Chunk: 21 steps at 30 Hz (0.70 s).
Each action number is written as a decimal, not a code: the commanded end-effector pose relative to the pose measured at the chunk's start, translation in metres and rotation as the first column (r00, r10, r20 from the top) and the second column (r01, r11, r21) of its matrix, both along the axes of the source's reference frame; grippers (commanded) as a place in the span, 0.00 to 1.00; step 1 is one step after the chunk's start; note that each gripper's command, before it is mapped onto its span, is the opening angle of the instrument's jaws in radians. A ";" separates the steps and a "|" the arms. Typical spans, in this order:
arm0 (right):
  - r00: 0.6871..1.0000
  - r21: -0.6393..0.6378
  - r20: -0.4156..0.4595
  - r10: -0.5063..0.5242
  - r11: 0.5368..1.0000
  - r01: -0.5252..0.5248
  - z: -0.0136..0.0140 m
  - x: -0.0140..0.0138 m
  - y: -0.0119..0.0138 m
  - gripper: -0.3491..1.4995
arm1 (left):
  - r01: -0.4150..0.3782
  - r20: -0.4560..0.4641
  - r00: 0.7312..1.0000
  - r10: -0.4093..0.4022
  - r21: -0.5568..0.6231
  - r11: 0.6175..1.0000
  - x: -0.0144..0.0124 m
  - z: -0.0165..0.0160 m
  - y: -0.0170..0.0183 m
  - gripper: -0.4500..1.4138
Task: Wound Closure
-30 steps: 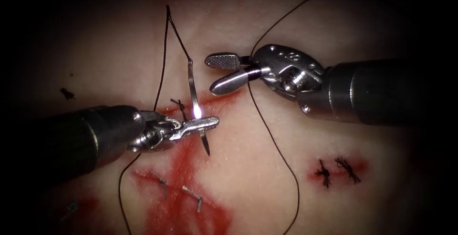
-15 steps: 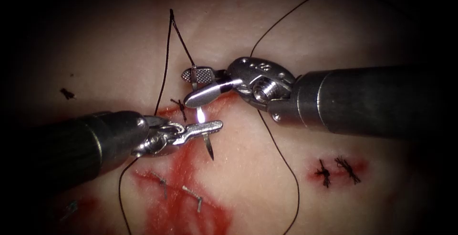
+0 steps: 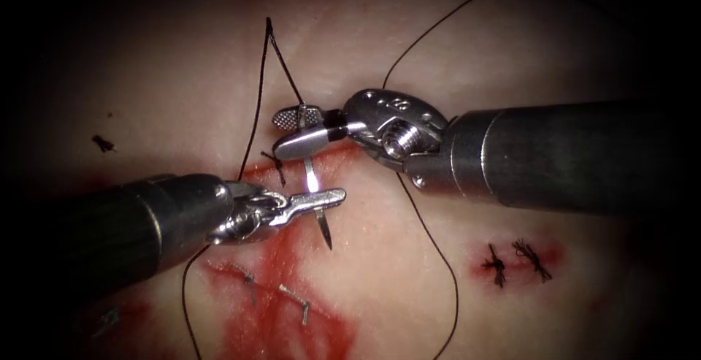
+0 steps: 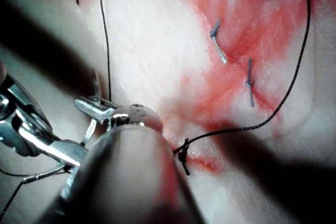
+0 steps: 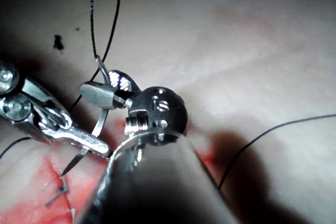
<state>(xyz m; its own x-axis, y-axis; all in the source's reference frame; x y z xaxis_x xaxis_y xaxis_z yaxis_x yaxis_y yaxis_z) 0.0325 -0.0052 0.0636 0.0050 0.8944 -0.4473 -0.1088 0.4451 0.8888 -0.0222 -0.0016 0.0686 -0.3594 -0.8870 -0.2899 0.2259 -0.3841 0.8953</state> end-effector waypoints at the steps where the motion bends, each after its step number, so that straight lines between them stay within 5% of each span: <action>1: 1.000 0.018 -0.005 0.002 1.000 -0.002 0.0005 0.0003 -0.0002 0.00 | -0.001 0.001 1.000 0.001 -0.001 1.000 -0.0005 0.0005 0.0002 0.00; 6: 1.000 0.019 0.015 -0.006 1.000 0.006 0.0008 0.0004 -0.0004 0.00 | -0.001 0.000 1.000 0.001 -0.001 1.000 -0.0005 0.0004 0.0001 0.00; 7: 1.000 0.019 0.015 -0.007 1.000 0.006 0.0009 0.0002 -0.0003 0.00 | 0.003 0.003 1.000 -0.003 0.010 1.000 -0.0005 0.0004 0.0002 0.41; 8: 1.000 0.019 0.015 -0.007 1.000 0.006 0.0010 0.0001 -0.0002 0.00 | 0.013 0.010 1.000 -0.014 0.038 0.999 -0.0005 0.0004 0.0002 0.60; 12: 1.000 0.008 0.015 -0.009 1.000 0.009 0.0012 -0.0003 0.0001 0.00 | 0.042 0.033 0.998 -0.046 0.111 0.993 -0.0004 0.0003 0.0002 0.84; 18: 1.000 -0.205 0.014 -0.019 0.979 0.021 0.0020 -0.0010 0.0011 0.00 | 0.077 0.064 0.993 -0.095 0.236 0.969 -0.0002 0.0006 -0.0002 0.88; 20: 1.000 -0.299 0.007 -0.031 0.954 0.032 0.0023 -0.0010 0.0012 0.00 | 0.088 0.069 0.992 -0.110 0.269 0.959 -0.0001 0.0009 -0.0004 0.86; 21: 0.998 -0.408 -0.022 -0.065 0.911 0.050 0.0028 -0.0011 0.0015 0.00 | 0.096 0.061 0.990 -0.124 0.338 0.936 0.0000 0.0016 -0.0005 0.76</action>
